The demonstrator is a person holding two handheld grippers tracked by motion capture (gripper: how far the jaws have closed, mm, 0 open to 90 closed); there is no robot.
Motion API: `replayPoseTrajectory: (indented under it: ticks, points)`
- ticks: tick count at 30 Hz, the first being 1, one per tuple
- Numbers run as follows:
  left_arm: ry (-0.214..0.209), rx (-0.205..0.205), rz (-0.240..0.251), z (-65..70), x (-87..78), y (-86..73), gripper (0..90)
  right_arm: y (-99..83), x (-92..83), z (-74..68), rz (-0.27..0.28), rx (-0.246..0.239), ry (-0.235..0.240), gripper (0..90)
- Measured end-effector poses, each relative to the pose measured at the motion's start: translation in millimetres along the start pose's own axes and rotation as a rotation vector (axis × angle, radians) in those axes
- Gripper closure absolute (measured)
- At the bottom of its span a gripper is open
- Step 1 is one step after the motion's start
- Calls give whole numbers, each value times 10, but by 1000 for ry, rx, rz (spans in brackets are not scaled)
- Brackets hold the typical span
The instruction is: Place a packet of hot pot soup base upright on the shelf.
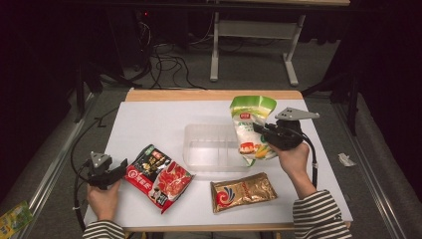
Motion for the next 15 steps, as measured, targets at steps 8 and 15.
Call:
replayPoseTrajectory:
  ticks: [8,15]
  points:
    - [-4,-4,-3,-2,1,0,404,33,206,56,-16,28,-16,827]
    - [-4,-4,0,-2,-3,0,403,31,329,88,-51,18,-52,827]
Point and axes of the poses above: each handheld gripper's, and its own axes: x roughly forward along the jaws, y roughly out of its top, z roughly to its right, the point moved 8 cm from there along x, roughly forward along the jaws, and after that the axes turned 15 degrees about y, right-handed, at the moved point
